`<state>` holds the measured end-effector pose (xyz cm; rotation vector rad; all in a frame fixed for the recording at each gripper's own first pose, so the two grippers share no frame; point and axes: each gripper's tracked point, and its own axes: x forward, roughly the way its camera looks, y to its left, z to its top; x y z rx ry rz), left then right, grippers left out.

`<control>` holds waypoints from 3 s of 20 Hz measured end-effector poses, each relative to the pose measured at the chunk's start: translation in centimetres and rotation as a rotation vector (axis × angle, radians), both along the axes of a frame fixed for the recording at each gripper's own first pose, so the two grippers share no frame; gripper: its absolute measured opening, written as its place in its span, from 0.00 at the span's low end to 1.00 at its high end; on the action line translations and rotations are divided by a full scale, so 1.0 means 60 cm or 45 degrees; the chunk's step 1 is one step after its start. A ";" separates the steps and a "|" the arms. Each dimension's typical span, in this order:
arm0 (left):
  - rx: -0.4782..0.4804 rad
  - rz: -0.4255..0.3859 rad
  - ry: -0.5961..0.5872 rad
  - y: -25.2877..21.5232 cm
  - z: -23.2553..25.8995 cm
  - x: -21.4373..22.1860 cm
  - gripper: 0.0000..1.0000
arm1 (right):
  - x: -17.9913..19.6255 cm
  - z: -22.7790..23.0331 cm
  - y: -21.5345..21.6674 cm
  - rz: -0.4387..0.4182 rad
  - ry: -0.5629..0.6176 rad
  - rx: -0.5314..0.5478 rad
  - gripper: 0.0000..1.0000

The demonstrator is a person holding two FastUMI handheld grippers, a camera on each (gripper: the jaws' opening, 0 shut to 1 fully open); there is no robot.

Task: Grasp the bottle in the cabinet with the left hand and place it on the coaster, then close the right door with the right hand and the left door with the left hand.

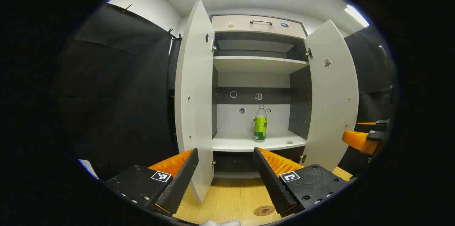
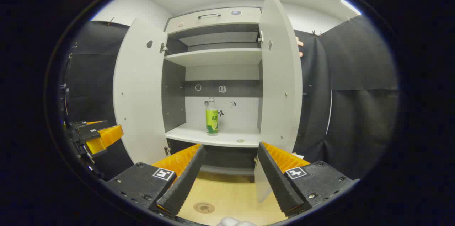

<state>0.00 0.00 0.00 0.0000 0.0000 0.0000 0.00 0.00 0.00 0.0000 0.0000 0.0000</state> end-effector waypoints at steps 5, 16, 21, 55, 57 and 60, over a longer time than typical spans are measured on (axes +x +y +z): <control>-0.002 0.003 -0.002 0.002 0.003 0.006 0.95 | 0.008 0.003 0.005 0.006 -0.002 -0.004 0.95; 0.004 -0.012 0.007 -0.010 -0.001 0.024 0.95 | 0.019 -0.003 0.001 -0.002 0.006 0.015 0.95; 0.007 -0.084 0.018 -0.048 -0.011 0.088 0.95 | 0.025 0.005 -0.006 -0.018 0.013 0.014 0.99; -0.067 -0.133 0.029 -0.270 -0.052 0.655 0.77 | 0.030 0.000 -0.083 -0.214 0.149 0.048 0.99; -0.043 -0.161 -0.012 -0.270 -0.034 0.627 0.77 | 0.025 0.001 -0.083 -0.214 0.142 0.062 0.99; -0.021 -0.214 -0.053 -0.276 -0.014 0.571 0.76 | 0.012 0.002 -0.083 -0.221 0.127 0.056 0.95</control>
